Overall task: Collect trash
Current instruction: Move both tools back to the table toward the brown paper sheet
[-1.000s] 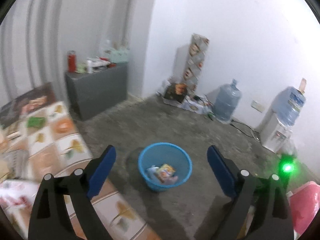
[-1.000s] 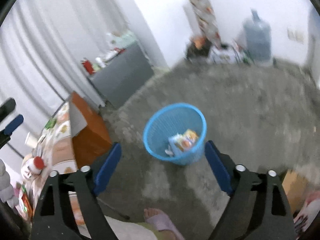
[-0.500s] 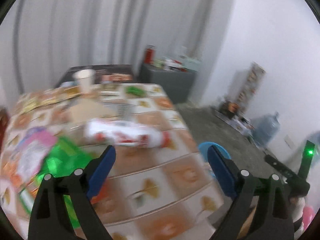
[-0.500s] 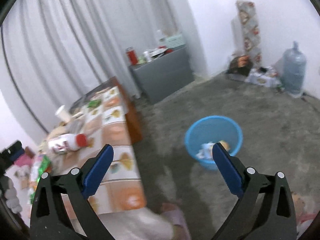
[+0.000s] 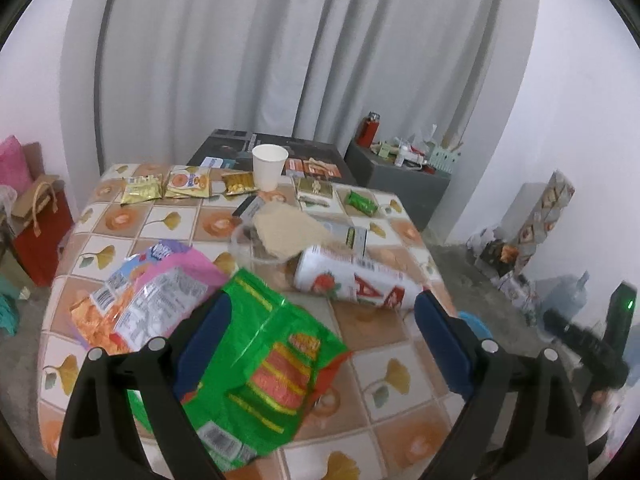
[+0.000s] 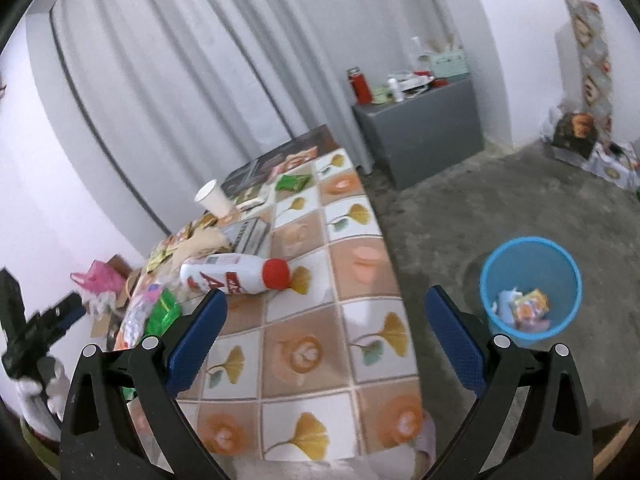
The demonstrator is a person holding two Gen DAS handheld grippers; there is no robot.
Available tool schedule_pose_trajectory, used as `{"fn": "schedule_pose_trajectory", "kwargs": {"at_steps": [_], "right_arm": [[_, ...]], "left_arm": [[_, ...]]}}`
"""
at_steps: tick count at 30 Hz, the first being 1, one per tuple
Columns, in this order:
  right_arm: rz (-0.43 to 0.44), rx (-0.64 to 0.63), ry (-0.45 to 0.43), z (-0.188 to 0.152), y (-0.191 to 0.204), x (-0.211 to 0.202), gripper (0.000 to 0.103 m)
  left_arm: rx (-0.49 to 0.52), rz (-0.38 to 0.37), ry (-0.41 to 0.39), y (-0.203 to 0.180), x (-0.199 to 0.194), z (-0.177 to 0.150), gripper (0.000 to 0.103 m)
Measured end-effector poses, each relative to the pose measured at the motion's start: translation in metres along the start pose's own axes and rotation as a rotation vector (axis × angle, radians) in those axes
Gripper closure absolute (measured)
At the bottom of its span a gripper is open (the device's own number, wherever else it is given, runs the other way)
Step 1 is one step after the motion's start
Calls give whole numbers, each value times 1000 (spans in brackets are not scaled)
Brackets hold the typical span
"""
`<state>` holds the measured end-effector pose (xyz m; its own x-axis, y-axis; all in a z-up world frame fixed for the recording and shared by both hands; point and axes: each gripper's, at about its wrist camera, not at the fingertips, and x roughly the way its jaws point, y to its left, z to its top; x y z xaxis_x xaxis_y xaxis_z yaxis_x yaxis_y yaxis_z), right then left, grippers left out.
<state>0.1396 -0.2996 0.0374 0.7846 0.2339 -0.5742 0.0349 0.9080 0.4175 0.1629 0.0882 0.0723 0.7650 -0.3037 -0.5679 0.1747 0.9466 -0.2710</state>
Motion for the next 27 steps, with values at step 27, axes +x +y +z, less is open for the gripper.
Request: {"fn": "schedule_pose_trajectory", "kwargs": {"at_steps": [27], "right_arm": [[328, -60, 379, 95, 110, 180, 39]], "left_arm": [[-118, 83, 372, 102, 173, 71, 53]]}}
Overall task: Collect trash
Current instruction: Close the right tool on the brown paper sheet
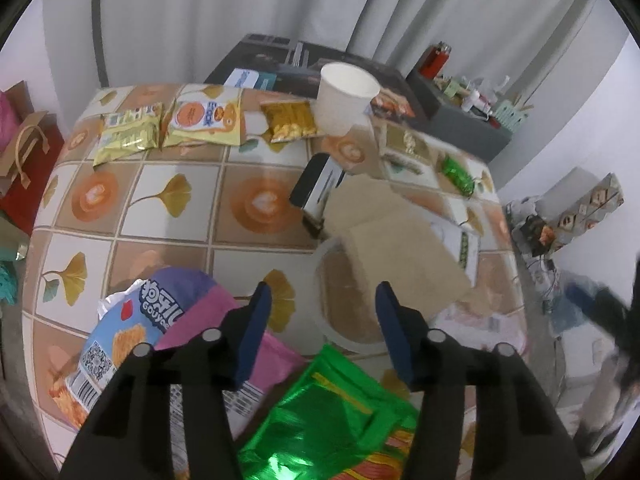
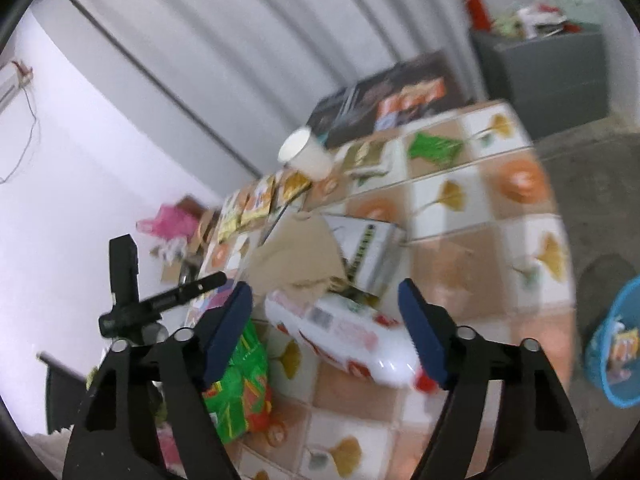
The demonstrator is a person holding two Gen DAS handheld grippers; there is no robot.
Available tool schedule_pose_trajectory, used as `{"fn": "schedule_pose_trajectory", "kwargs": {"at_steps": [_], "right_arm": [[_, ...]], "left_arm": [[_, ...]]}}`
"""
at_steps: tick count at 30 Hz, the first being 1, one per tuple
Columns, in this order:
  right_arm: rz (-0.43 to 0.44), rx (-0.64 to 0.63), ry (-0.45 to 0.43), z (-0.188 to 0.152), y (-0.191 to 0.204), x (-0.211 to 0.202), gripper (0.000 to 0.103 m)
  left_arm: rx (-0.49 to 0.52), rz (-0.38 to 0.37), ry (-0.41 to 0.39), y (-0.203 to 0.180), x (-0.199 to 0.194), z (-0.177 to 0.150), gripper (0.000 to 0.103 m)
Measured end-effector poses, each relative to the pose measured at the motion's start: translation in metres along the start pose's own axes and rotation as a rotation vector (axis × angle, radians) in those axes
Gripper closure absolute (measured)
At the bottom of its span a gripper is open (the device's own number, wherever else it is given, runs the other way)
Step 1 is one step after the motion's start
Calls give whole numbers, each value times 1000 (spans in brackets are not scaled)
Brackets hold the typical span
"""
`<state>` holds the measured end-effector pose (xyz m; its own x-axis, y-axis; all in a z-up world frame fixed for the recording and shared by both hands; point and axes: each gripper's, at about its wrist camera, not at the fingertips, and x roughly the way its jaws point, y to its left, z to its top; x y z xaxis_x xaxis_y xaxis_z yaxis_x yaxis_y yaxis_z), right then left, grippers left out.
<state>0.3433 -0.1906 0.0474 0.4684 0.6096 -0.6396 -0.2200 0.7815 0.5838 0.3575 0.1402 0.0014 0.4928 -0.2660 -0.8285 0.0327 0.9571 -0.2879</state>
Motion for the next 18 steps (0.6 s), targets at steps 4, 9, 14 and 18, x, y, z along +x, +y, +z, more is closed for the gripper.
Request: {"fn": "schedule_pose_trajectory", "kwargs": {"at_steps": [4, 9, 14, 18], "right_arm": [[-12, -47, 144, 22, 18, 64, 43], [-65, -104, 236, 33, 30, 112, 43], [-143, -195, 294, 34, 40, 146, 43], [-216, -268, 317, 29, 41, 161, 51]], "left_arm": [[21, 6, 36, 3, 12, -1, 62], [68, 35, 62, 1, 23, 0, 68], [81, 45, 84, 4, 32, 0, 69], [81, 46, 97, 6, 40, 0, 69]]}}
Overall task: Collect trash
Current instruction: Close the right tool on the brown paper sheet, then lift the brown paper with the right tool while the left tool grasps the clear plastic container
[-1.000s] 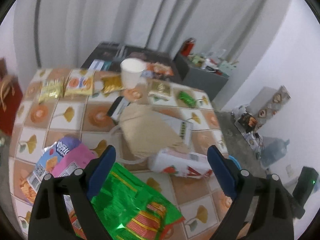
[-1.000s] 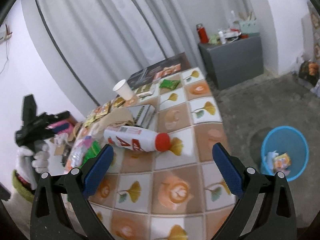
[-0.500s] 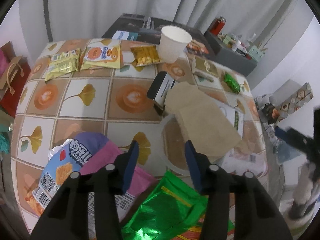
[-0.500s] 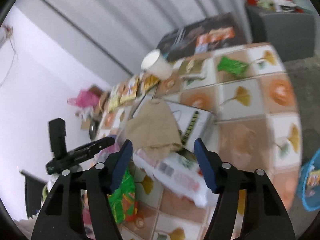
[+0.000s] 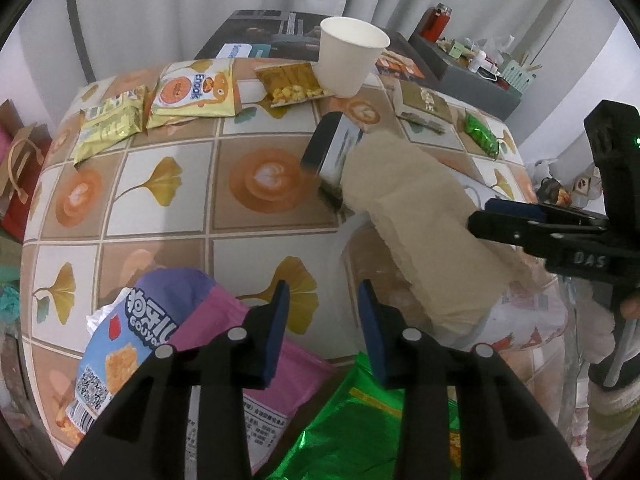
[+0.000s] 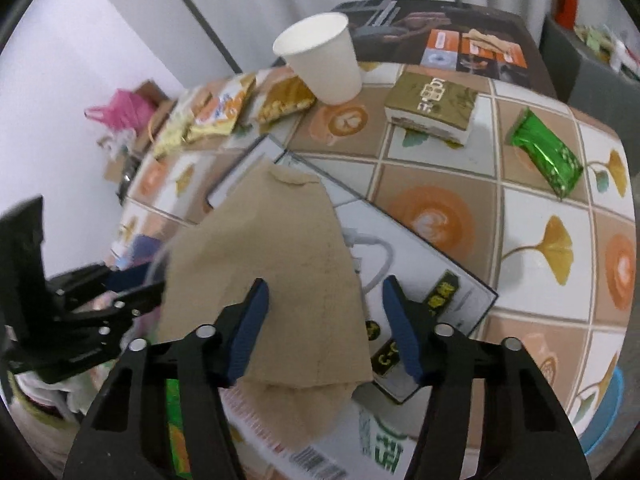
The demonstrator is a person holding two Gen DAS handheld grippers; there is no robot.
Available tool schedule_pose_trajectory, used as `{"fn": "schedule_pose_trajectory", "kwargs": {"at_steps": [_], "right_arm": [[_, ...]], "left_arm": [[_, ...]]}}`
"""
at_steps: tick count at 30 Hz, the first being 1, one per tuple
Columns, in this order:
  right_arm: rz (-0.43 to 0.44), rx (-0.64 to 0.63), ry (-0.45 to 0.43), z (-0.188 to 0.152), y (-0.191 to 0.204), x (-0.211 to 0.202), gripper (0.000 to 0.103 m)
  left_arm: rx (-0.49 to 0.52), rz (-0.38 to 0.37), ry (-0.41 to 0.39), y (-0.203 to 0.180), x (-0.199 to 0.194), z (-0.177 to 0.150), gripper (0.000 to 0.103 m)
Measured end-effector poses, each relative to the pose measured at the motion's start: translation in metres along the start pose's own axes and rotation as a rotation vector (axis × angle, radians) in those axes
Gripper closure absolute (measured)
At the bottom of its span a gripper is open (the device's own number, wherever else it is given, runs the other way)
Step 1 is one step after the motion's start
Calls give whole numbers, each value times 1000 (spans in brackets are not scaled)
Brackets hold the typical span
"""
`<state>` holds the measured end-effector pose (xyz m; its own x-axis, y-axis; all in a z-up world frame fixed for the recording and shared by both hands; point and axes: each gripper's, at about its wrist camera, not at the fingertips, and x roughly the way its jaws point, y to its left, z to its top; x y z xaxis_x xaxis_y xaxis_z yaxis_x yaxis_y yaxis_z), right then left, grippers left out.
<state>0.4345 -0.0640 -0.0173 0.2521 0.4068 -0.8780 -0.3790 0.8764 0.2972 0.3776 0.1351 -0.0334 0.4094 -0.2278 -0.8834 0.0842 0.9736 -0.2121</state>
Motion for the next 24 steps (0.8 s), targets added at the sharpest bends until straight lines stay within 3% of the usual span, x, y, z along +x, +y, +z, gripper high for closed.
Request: {"fn": "schedule_pose_trajectory", "kwargs": {"at_steps": [7, 11, 15, 24], "right_arm": [[-89, -105, 13, -1, 15, 5, 86], [-113, -141, 17, -3, 21, 8, 102], [-110, -136, 0, -4, 22, 6, 103], [-77, -69, -137, 0, 19, -38, 103]], "left_arm": [[13, -6, 6, -1, 9, 1, 89], [22, -4, -15, -3, 7, 1, 94], [36, 5, -48, -5, 1, -1, 96], [4, -9, -139, 3, -26, -2, 98]]}}
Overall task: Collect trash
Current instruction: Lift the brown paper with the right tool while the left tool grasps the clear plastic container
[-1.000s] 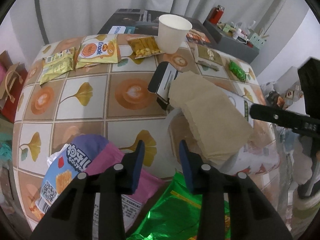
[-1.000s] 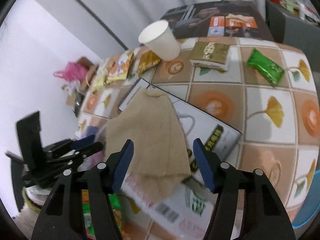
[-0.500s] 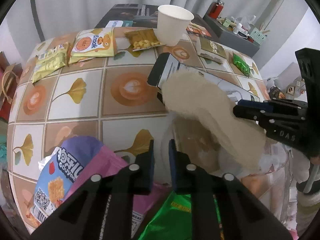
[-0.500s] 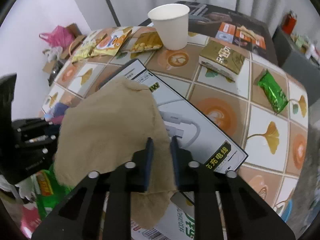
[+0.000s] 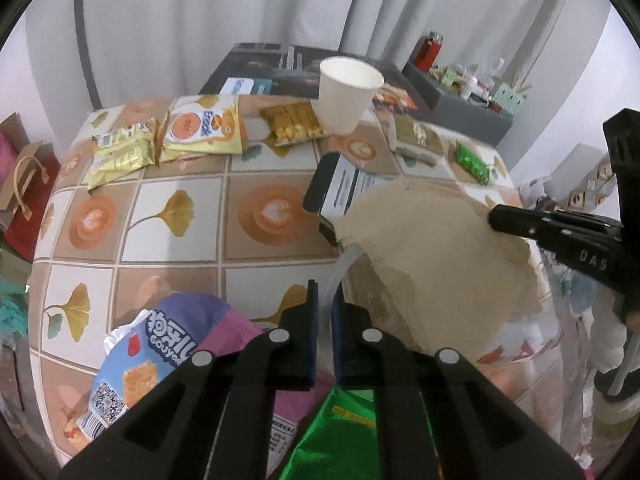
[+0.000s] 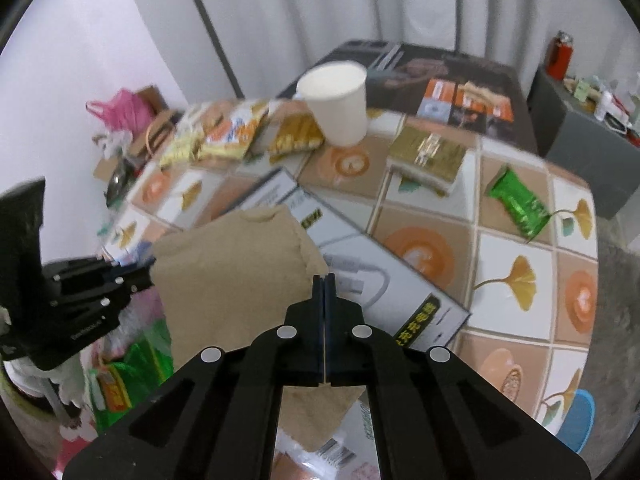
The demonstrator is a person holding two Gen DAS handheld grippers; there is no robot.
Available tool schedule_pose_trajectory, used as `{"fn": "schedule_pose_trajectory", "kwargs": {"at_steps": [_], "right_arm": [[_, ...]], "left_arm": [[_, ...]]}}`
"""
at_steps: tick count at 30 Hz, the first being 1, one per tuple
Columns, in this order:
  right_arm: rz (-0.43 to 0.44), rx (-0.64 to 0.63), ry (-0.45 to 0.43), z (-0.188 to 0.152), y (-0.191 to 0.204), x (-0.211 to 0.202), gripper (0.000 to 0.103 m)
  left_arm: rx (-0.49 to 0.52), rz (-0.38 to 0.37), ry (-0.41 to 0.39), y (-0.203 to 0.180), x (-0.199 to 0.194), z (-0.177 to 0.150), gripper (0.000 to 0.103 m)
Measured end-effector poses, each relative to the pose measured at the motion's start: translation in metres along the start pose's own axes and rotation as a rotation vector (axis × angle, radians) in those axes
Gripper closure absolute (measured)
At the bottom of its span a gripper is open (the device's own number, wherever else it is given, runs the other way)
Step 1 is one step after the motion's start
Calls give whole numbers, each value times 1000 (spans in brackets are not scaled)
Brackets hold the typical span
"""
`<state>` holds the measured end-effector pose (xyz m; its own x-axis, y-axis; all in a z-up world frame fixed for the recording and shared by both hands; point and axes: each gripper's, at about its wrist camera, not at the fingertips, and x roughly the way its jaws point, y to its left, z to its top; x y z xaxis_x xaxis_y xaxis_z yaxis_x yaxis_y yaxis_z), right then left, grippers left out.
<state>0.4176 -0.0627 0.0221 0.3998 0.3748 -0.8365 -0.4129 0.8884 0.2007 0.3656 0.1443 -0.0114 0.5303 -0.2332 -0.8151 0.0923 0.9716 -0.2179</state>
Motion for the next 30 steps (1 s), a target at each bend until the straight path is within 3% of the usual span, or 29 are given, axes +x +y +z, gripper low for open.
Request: {"fn": "schedule_pose_trajectory", "kwargs": {"at_steps": [15, 24, 30], "right_arm": [[-37, 96, -236, 1, -17, -96, 103], [-85, 161, -361, -36, -33, -162, 103], [-123, 252, -427, -80, -52, -204, 103]], "left_arm": [[-28, -1, -172, -9, -56, 8, 98], [-10, -60, -248, -39, -97, 4, 98], [35, -143, -255, -77, -108, 2, 98]]}}
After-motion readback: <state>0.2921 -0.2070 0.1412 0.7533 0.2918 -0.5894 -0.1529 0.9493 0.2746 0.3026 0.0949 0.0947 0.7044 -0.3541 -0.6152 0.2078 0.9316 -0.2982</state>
